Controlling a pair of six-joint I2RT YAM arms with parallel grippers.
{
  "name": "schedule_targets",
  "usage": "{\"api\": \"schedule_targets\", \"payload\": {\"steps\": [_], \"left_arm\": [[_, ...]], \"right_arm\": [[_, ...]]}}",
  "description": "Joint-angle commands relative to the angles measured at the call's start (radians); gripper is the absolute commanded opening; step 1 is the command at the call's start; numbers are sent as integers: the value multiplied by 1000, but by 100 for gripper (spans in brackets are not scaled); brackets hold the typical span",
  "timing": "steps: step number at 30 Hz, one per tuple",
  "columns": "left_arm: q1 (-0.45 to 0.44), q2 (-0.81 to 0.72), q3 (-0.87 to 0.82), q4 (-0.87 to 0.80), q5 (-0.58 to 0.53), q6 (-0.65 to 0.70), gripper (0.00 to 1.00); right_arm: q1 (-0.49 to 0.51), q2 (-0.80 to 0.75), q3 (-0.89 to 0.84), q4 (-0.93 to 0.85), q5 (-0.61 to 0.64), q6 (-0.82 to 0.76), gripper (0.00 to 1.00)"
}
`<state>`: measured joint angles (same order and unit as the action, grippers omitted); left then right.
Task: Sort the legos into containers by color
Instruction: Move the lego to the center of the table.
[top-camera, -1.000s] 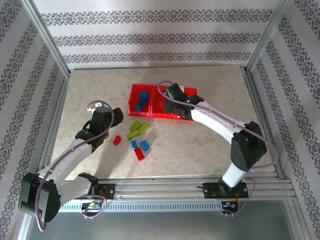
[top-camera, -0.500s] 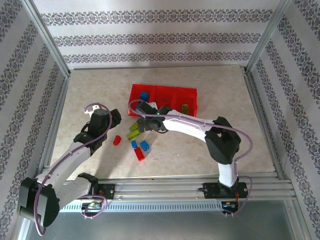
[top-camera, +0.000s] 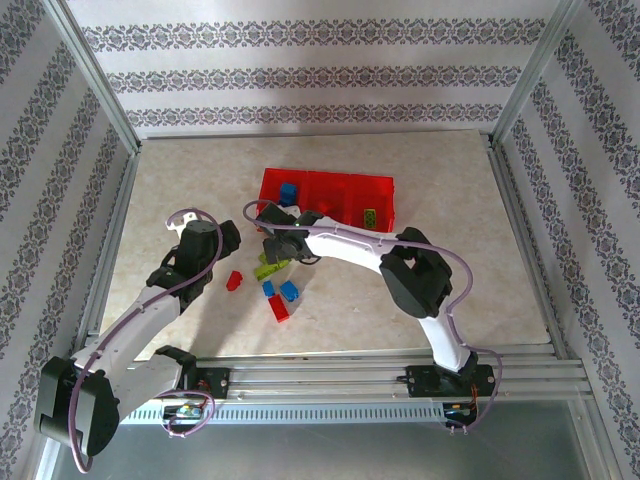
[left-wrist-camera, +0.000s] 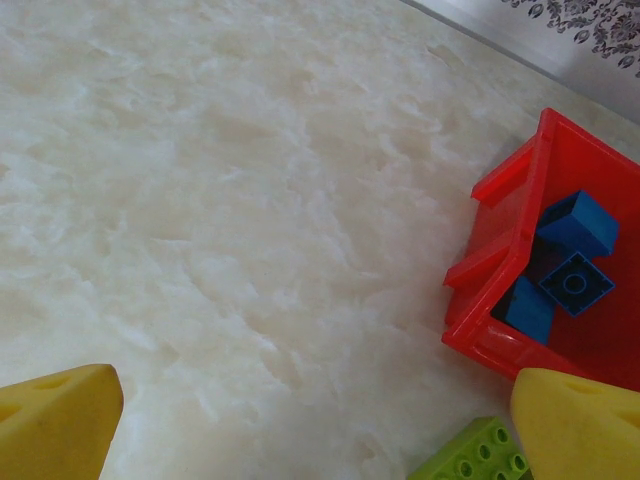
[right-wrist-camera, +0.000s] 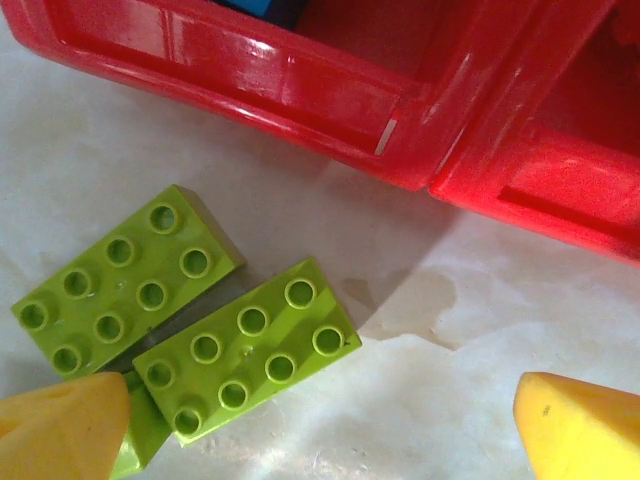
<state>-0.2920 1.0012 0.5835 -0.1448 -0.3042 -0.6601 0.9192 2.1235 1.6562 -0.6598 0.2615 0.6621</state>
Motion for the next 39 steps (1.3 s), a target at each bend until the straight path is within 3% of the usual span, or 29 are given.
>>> {"api": "schedule_targets", "payload": {"steps": [1, 15, 39], "left_arm": [[18, -12, -8, 5, -6, -10, 100], [24, -11, -10, 11, 0, -16, 100], [26, -12, -7, 12, 10, -21, 100]], "right_arm": [[-2, 36, 33, -32, 12, 24, 98], [-22, 42, -50, -23, -15, 40, 98], [-63, -168, -273, -57, 61, 118, 98]]}}
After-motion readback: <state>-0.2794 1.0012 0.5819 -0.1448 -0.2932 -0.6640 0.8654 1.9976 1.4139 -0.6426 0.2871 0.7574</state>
